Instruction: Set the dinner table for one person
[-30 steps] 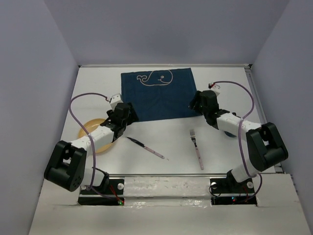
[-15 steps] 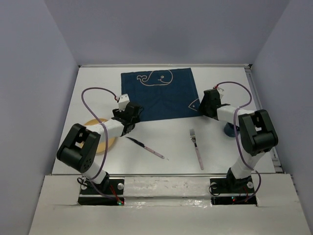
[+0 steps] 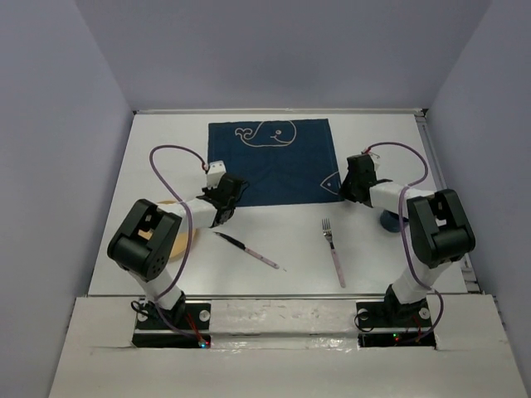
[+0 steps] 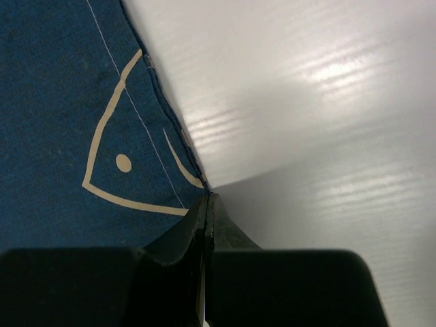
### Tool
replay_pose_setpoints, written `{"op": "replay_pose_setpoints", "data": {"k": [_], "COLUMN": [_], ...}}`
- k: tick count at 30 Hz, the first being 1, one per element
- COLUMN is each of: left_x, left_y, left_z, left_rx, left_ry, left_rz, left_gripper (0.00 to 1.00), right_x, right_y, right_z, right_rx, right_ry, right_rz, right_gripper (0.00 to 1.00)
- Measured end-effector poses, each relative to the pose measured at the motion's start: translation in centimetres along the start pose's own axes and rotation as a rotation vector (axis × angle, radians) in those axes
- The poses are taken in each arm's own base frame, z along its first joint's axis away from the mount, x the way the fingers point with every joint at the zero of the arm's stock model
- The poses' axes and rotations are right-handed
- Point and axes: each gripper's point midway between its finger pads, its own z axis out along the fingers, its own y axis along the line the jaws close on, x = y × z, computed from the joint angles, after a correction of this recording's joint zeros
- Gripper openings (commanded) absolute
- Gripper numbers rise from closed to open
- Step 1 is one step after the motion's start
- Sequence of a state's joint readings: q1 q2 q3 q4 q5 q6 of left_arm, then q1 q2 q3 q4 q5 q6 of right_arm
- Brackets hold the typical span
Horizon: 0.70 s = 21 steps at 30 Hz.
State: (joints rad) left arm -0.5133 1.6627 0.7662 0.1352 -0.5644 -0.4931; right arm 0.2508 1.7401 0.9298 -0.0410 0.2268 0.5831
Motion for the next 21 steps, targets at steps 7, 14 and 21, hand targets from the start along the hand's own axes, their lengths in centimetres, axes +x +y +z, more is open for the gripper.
{"op": "replay_pose_setpoints", "data": {"k": [7,14,21], "left_x": [1.1,2.7,3.2], "left_y": [0.0,-0.1,0.4], "left_z": [-1.3,-3.3,-6.2], "left_rx": [0.055,0.152,0.241], "left_ry": [0.024,0.065,0.065], "left_rz": [-0.017,-0.054,-0.114], "left_gripper": [0.0,0.0,0.0], "right_x": [1.3,2.2,3.4], "right_y": [-1.5,-2.8,-3.5], "right_z": [-2.9,-5.6,-6.2], "right_rx": [-0.012,-0.034,-0.032], "right_ry": [0.0,-0.024,-0.002], "right_rz": [0.002,0.018,0.029], "right_gripper": [0.0,0.0,0.0]}}
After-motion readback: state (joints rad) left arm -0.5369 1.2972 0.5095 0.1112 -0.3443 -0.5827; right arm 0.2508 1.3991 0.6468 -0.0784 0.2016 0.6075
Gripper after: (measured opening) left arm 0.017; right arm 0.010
